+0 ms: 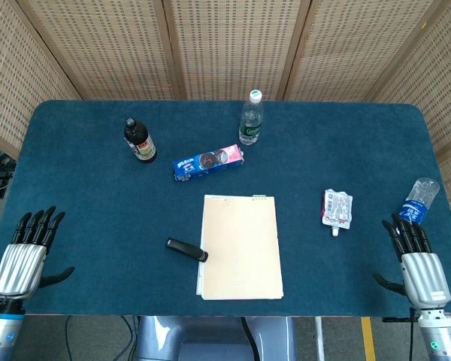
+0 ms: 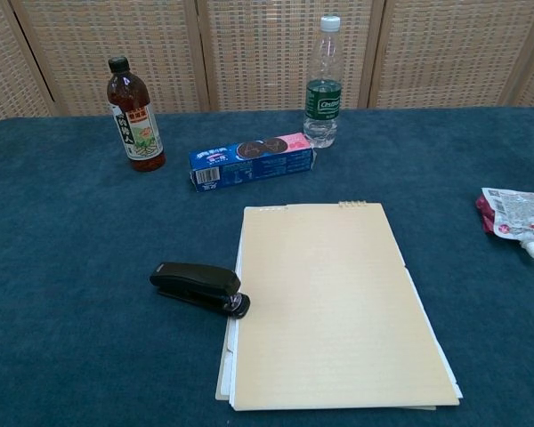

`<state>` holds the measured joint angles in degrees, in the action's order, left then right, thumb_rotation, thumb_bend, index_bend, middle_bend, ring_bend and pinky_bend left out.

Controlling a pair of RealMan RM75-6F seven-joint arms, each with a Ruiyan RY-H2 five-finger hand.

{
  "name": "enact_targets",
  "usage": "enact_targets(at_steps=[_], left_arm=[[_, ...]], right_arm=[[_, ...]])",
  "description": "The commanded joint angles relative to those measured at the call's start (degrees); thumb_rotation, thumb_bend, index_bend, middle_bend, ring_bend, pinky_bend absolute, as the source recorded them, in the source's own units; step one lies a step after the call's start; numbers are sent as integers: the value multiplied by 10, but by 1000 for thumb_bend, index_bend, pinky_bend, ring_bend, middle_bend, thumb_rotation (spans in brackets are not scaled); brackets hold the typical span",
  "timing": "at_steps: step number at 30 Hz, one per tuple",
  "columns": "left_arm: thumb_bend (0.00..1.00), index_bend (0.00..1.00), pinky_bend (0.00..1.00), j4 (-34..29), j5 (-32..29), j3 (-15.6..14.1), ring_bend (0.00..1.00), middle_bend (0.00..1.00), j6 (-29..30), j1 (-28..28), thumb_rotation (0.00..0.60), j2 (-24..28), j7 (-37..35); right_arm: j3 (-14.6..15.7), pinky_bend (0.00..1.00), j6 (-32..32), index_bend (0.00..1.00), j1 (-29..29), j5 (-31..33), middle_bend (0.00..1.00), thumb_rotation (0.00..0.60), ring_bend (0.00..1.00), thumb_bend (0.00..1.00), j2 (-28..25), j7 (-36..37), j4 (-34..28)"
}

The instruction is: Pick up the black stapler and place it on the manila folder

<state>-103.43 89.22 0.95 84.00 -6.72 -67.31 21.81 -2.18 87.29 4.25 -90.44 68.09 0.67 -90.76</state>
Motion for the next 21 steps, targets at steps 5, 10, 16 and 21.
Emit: enact_targets(at_steps=[5, 10, 16, 21], left_arm=[[66, 0, 0, 32, 18, 25, 0, 0, -72, -68, 600, 2, -66], [77, 78, 49, 61, 35, 38, 3, 0, -122, -119, 600, -5, -101], [102, 263, 222, 87, 37, 46, 151, 101, -169, -167, 600, -40, -110], [111, 298, 253, 97, 15, 50, 196, 145, -212, -196, 600, -70, -72]], right_arm=[[0, 3, -1, 94, 0, 1, 0, 600, 0, 141, 3, -7, -1], [-1, 3, -4, 145, 1, 4, 0, 600, 0, 140, 4, -8, 0], [-2, 3, -7, 214, 2, 6, 0, 600, 0, 140, 3, -3, 1], [-4, 3, -6, 230, 2, 8, 0, 600, 0, 140, 1, 2, 1]])
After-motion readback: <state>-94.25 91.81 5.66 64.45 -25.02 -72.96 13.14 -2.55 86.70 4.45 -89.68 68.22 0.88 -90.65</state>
